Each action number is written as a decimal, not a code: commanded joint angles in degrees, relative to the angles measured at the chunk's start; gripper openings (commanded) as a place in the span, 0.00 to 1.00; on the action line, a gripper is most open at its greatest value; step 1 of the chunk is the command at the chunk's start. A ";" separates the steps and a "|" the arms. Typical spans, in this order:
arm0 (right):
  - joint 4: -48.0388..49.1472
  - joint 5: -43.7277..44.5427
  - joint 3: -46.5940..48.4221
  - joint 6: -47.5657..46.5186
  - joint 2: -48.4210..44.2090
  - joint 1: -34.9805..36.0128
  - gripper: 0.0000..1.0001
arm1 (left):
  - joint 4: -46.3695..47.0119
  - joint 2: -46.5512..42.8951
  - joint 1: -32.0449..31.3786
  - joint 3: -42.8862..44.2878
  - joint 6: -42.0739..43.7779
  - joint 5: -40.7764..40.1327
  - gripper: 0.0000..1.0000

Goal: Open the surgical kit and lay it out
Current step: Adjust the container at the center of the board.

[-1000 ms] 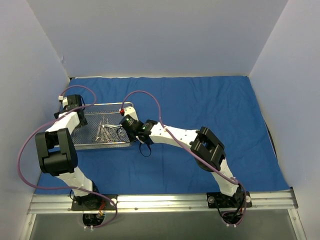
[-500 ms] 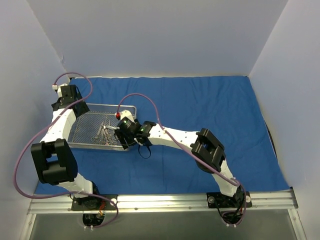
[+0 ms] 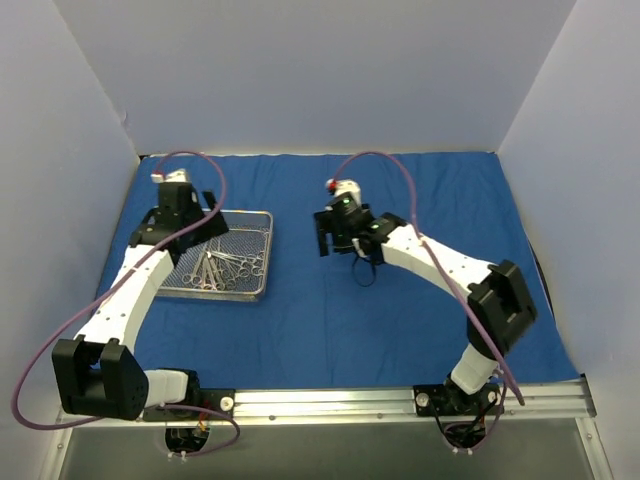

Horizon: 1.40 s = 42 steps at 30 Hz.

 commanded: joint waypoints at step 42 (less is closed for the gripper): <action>3.10 -3.49 -25.25 -3.31 -26.51 -27.35 0.78 | 0.41 29.17 -19.90 20.57 0.62 0.84 0.56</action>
